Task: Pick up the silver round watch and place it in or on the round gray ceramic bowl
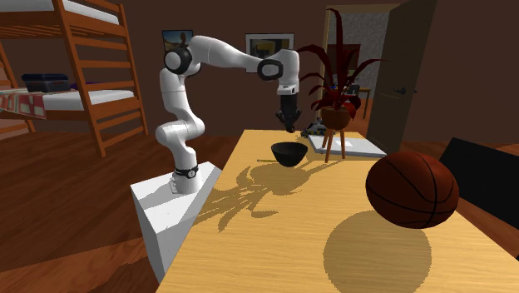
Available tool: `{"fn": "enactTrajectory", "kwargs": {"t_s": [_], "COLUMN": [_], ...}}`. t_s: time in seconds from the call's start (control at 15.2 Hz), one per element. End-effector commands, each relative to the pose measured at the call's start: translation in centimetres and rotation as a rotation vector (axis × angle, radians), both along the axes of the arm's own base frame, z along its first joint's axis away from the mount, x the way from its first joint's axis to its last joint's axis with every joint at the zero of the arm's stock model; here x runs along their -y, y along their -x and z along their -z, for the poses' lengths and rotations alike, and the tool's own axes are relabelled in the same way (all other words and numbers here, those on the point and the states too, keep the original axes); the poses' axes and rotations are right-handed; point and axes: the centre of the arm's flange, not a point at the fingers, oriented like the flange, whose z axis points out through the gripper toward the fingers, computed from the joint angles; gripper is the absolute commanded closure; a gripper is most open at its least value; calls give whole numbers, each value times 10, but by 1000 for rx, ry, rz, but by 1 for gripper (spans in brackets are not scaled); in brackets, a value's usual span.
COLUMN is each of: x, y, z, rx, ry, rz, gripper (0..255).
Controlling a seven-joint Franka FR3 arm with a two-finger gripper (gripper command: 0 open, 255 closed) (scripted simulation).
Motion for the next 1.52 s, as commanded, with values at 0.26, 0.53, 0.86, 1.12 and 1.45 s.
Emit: {"fn": "enactTrajectory", "kwargs": {"t_s": [0.26, 0.53, 0.86, 1.12, 1.45], "x": [0, 0, 0, 0, 0], "y": [3, 3, 3, 3, 3], "z": [31, 52, 79, 79, 79], "rx": [0, 0, 0, 0, 0], "ry": [0, 0, 0, 0, 0], "rz": [1, 1, 1, 1, 1], "gripper": [255, 255, 255, 255, 0]}}
